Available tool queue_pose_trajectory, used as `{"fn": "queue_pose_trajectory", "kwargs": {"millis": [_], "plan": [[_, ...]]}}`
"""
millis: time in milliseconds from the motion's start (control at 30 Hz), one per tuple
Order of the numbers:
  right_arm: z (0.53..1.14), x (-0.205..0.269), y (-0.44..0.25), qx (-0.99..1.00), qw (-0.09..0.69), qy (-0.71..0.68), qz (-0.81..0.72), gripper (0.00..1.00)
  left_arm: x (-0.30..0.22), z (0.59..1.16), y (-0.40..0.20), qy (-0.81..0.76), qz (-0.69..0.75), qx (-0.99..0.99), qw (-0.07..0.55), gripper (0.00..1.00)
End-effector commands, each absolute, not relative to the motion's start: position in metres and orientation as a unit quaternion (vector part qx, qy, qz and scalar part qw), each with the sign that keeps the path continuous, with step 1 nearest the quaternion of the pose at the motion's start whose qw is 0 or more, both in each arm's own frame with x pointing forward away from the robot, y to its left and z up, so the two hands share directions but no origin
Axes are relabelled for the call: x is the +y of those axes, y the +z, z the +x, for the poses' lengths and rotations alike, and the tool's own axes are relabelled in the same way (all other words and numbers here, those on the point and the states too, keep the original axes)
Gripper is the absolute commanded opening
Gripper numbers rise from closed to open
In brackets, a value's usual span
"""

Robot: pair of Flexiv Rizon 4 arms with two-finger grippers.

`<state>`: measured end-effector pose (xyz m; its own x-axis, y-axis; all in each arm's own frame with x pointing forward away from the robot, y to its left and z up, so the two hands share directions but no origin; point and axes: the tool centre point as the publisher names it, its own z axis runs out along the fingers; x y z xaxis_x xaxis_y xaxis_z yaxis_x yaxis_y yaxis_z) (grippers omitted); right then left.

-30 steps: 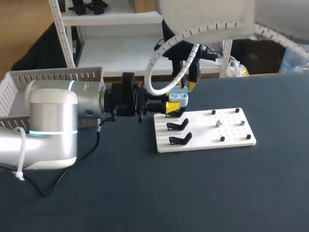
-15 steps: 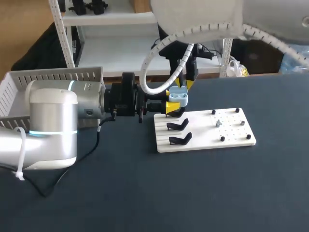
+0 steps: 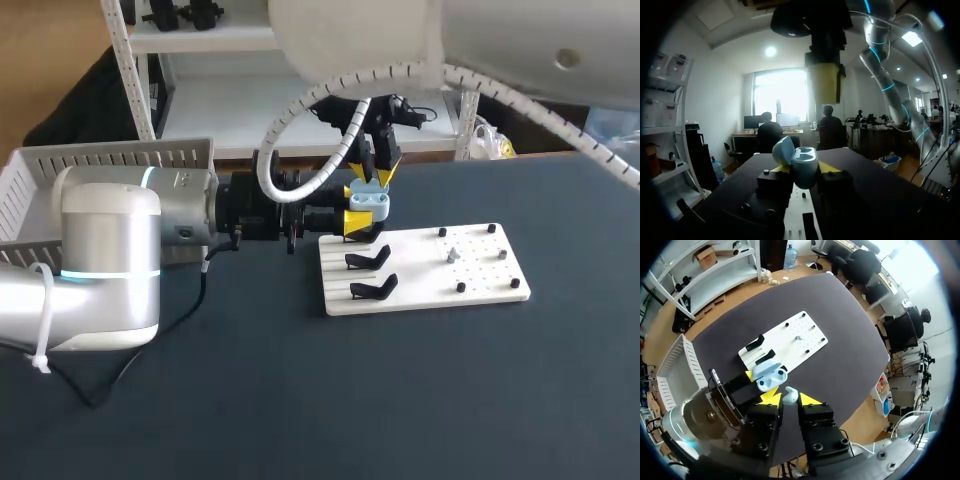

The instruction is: Pick up each earbud case from the left stands, insert the matching earbuds, close the lid, and place the case in the box.

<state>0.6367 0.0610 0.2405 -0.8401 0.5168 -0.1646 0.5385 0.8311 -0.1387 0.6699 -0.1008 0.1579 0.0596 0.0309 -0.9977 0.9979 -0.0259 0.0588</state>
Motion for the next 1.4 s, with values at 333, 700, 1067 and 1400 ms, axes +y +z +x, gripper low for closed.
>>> {"fn": "queue_pose_trajectory", "kwargs": {"millis": [333, 700, 1067, 1400], "plan": [[0.646, 0.063, 0.229, 0.952, 0.052, -0.099, 0.286, 0.0, -0.1, 0.67, 0.157, -0.483, 0.528, 0.486, 0.502, 0.0], [0.651, 0.061, 0.221, 0.951, 0.05, -0.101, 0.288, 0.0, -0.1, 0.67, 0.157, -0.483, 0.528, 0.486, 0.502, 0.0], [0.656, 0.062, 0.216, 0.952, 0.05, -0.099, 0.286, 0.0, -0.1, 0.67, 0.157, -0.483, 0.528, 0.486, 0.502, 0.0], [0.658, 0.062, 0.212, 0.953, 0.047, -0.099, 0.283, 0.0, -0.1, 0.67, 0.157, -0.483, 0.528, 0.486, 0.502, 0.0]]}}
